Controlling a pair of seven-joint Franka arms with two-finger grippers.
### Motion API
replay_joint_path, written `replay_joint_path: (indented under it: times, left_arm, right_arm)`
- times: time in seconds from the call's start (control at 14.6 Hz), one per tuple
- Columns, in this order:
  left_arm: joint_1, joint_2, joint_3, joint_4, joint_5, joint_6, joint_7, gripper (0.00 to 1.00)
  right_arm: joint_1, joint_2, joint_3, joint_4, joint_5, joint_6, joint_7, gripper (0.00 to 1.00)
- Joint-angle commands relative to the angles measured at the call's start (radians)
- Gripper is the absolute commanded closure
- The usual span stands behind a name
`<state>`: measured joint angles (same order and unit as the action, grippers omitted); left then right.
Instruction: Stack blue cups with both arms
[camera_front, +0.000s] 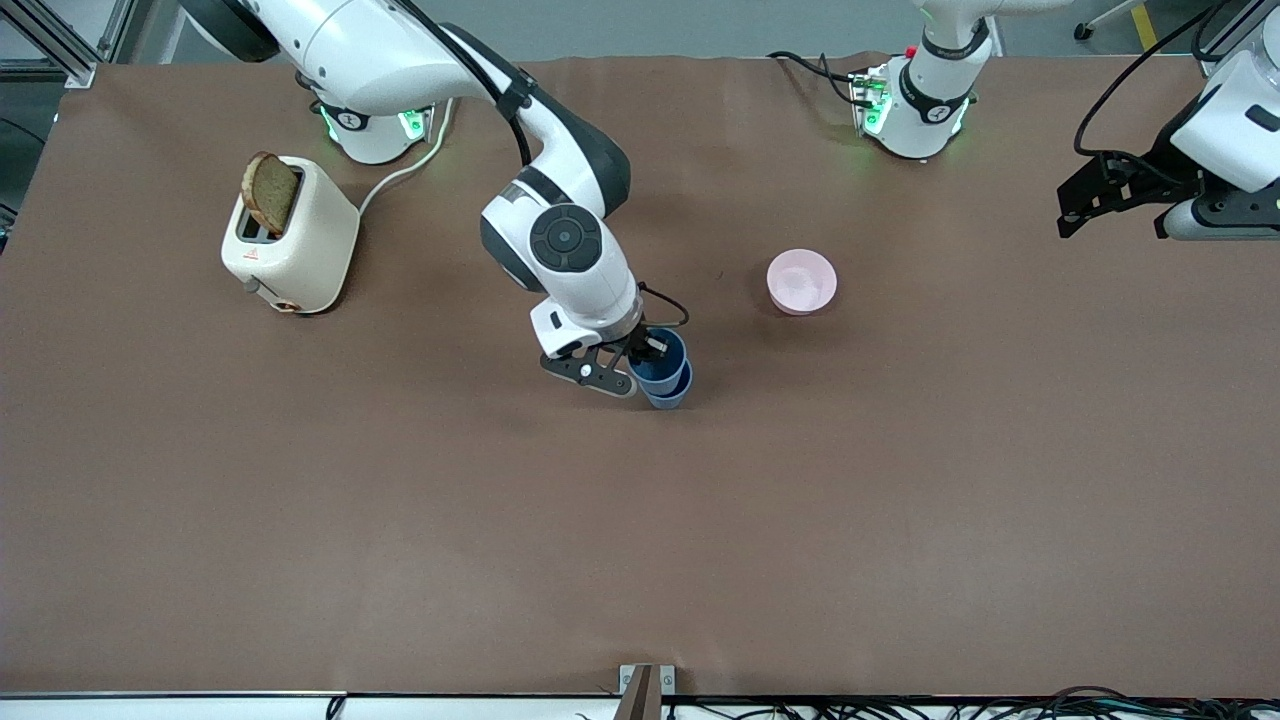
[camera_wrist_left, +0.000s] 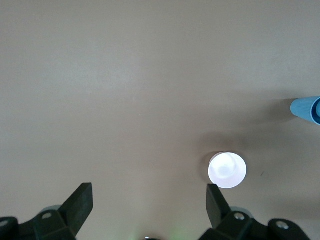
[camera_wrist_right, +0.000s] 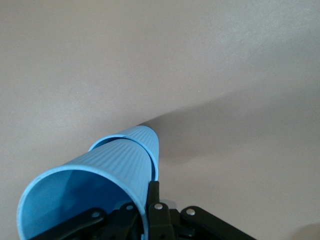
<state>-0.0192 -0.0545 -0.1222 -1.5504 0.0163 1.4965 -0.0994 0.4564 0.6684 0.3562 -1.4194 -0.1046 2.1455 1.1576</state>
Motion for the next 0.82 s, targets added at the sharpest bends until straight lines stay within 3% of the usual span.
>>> replay_joint_path:
  times: [0.0,0.55,0.75]
  left_arm:
    - [0.016,-0.024,-0.011,-0.019,-0.015,0.015,0.017,0.0]
    - [0.01,-0.015,-0.014,-0.005,-0.015,0.013,0.017,0.0]
    - [0.015,-0.011,-0.013,-0.002,-0.015,0.015,0.017,0.0]
  right_arm:
    - [0.013,0.02,0.007,0.017,-0.03,0.002,0.03,0.95]
    - [0.019,0.03,0.007,0.016,-0.043,0.014,0.048,0.83]
    - [0.01,0.022,0.007,0.019,-0.041,0.007,0.044,0.64]
